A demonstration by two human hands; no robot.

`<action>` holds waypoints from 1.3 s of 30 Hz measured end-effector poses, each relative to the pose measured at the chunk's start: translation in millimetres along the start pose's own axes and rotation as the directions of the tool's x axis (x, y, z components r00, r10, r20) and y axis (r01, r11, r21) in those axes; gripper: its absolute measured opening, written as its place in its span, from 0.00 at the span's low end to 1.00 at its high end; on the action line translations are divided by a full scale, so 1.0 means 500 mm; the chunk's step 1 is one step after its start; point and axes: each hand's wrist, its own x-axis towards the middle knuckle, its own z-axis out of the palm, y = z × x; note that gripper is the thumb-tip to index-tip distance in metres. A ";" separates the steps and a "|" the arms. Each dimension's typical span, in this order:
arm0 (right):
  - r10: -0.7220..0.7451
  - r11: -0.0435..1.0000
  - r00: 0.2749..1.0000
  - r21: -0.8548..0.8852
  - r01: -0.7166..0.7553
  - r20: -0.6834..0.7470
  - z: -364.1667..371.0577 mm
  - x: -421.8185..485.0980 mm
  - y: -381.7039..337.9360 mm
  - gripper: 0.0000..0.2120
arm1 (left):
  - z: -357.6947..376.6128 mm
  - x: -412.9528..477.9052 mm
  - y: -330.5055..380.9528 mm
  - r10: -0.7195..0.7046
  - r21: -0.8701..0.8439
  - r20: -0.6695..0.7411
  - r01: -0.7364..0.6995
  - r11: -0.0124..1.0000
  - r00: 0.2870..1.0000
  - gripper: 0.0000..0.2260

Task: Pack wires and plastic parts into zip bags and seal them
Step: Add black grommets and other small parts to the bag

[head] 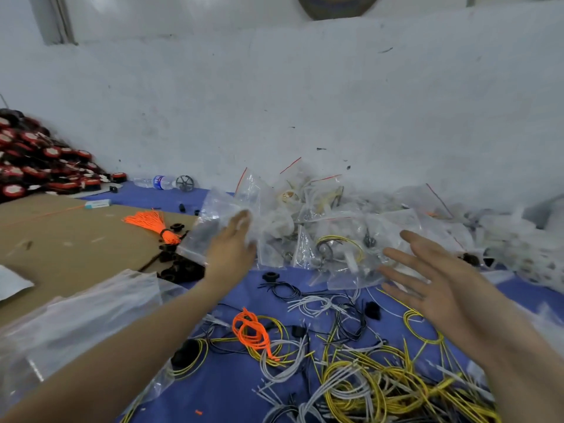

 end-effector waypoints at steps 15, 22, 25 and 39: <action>-0.042 0.995 0.997 -0.092 0.048 0.061 -0.001 0.000 0.006 0.22 | 0.132 0.007 0.042 -0.158 0.380 0.495 -0.049 0.924 0.854 0.13; -0.054 0.974 0.995 -0.216 0.072 0.088 0.011 -0.020 -0.005 0.18 | 0.058 -0.024 0.048 -0.178 0.167 0.391 0.121 0.978 0.903 0.08; -0.067 0.867 0.980 -0.475 0.151 0.189 0.017 -0.034 -0.010 0.15 | -0.035 0.003 0.131 -0.261 -0.212 0.217 0.307 0.928 0.941 0.09; -0.504 0.658 0.846 -0.556 0.507 0.175 0.000 -0.033 -0.039 0.06 | -0.140 -0.117 0.435 -0.032 -0.829 0.539 0.524 -0.198 0.841 0.17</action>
